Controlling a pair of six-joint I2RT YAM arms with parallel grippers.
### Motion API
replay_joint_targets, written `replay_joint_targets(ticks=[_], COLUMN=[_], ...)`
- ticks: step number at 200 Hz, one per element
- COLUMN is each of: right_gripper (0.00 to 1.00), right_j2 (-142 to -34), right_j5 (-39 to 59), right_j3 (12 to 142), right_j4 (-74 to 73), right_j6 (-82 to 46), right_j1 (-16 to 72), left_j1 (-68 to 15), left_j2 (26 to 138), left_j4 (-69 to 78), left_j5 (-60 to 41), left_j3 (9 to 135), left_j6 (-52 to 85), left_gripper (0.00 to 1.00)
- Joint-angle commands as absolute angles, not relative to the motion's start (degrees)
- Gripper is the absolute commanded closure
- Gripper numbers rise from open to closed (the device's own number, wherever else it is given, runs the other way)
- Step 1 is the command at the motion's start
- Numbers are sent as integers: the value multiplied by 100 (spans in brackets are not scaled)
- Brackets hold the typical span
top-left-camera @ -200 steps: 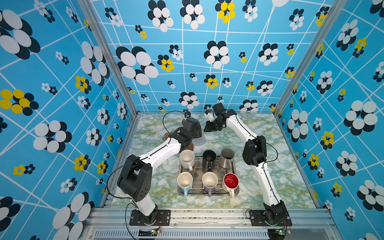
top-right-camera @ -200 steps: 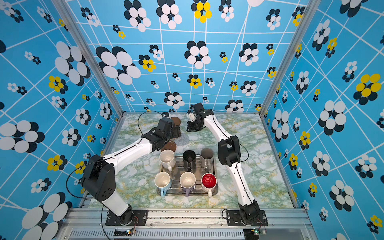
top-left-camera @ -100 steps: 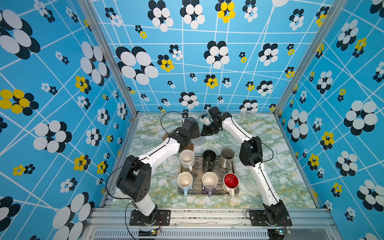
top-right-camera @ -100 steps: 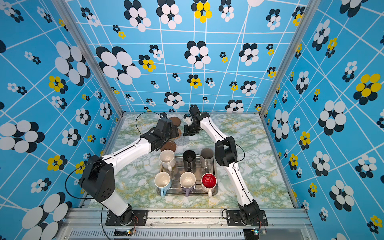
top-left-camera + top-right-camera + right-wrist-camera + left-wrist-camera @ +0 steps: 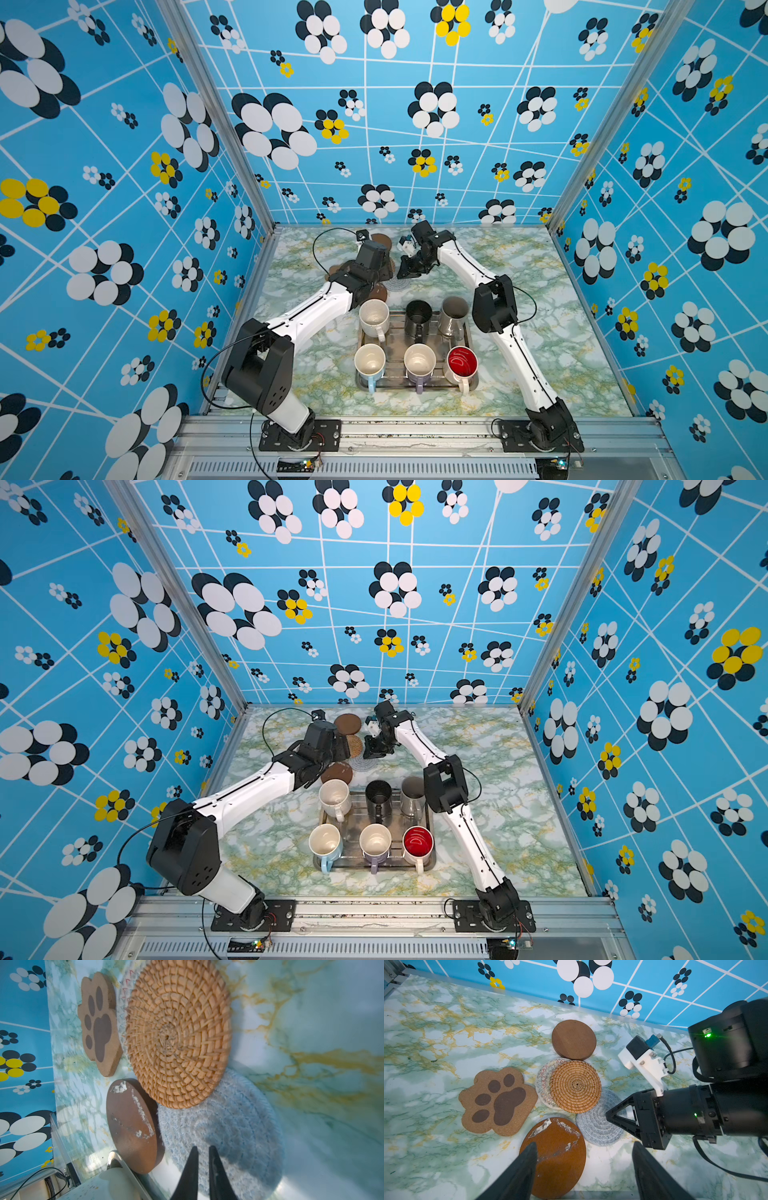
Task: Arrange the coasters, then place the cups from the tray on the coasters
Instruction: 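Push the grey knitted coaster away from the cluster with the right gripper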
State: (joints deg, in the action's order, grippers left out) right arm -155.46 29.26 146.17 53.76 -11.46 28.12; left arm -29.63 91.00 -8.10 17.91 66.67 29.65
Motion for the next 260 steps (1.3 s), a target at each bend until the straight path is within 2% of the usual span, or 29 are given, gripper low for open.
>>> replay_joint_targets(ticks=[1,89,123,174,260], right_gripper=[84,82,86,88,97], right_j2=[-15679,-15897,-15830,-15635,-15249], right_j5=[2739,2473,2698,2594,2212], right_j3=[14777,14838,14804,14561,14040], right_j4=[5430,5566,5667,5739,5977], right_j6=[-1304,-1380,-1411,-1293,-1075], right_j1=[2830,2708,2508,2272,1753], left_j1=[-2909,-2874,-2866,-2866,-2865], left_j2=[8921,8774,8728,8658,8631], left_j4=[-721,-800,-799,-787,-739], left_j5=[1881,1976,1995,1988,1991], left_j3=[6583,6472,6429,6390,6341], left_j6=[3069,3076,3094,3112,3081], left_gripper=[27,28,28,28,28])
